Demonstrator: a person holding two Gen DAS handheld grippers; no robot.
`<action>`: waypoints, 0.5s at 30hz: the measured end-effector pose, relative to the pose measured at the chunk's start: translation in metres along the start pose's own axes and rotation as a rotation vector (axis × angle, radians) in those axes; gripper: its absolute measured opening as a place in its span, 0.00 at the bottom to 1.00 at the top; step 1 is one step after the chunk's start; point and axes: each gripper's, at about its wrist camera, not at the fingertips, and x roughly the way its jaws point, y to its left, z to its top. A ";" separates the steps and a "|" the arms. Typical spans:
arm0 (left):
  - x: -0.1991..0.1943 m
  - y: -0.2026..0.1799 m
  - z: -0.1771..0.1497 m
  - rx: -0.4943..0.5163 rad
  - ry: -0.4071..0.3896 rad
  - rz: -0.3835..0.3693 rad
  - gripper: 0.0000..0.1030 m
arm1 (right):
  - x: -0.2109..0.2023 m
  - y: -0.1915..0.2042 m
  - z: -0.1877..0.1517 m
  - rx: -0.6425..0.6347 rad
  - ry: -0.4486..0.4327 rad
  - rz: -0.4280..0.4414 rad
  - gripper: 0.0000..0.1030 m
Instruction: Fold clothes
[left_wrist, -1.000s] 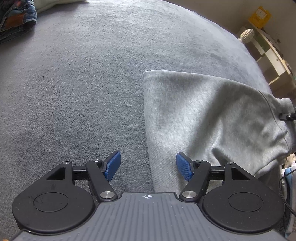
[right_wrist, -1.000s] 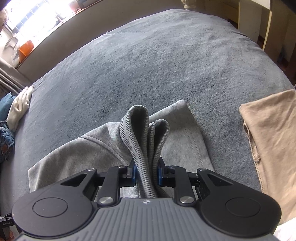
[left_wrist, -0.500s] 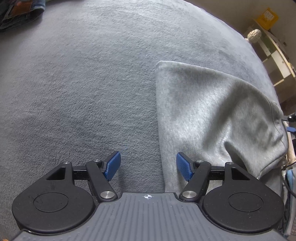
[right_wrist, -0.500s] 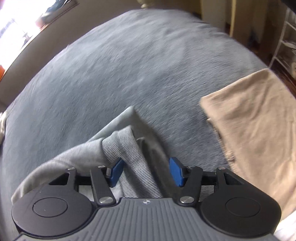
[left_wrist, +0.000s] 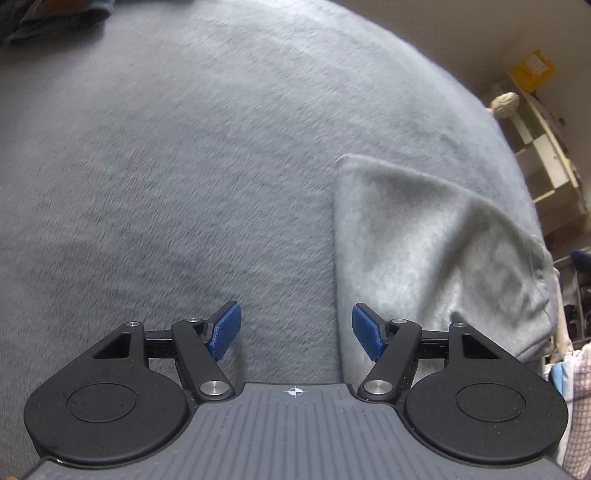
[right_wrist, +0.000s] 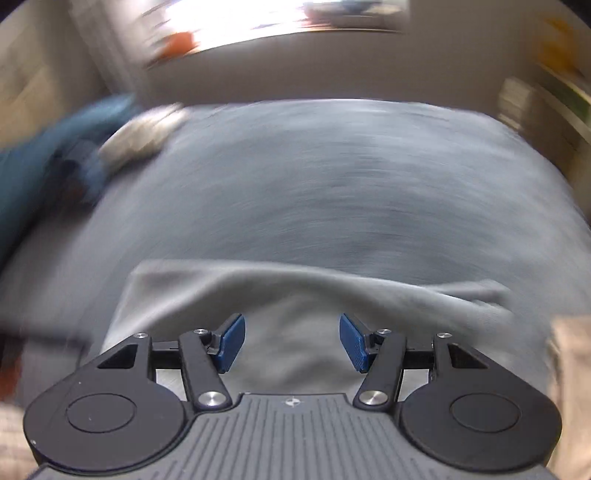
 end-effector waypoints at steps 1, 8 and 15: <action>-0.001 0.000 0.002 0.002 -0.002 -0.011 0.65 | 0.009 0.035 0.000 -0.125 0.014 0.029 0.58; 0.000 0.020 0.013 -0.067 0.020 -0.043 0.65 | 0.053 0.193 -0.059 -0.846 0.028 0.060 0.64; 0.008 0.040 0.013 -0.114 0.038 -0.063 0.65 | 0.078 0.242 -0.095 -1.131 0.062 0.052 0.67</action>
